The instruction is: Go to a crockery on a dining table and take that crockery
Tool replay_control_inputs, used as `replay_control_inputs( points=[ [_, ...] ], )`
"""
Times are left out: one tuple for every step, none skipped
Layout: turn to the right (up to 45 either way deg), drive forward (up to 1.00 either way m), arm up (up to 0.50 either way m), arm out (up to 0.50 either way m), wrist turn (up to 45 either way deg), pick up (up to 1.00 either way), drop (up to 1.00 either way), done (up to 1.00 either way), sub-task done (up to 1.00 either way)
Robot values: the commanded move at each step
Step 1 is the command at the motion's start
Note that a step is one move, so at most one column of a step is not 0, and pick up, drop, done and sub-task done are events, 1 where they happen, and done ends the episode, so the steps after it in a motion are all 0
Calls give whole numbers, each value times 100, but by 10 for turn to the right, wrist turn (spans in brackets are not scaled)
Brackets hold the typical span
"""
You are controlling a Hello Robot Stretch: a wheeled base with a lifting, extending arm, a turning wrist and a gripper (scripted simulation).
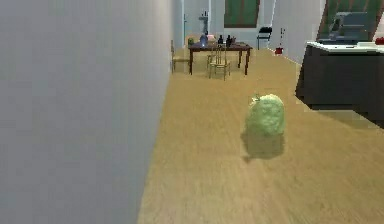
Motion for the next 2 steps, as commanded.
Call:
replay_control_inputs(
  points=[
    [0, 100, 0, 0, 0, 0, 0, 0, 0],
    [0, 100, 0, 0, 0, 0, 0, 0, 0]
  ],
)
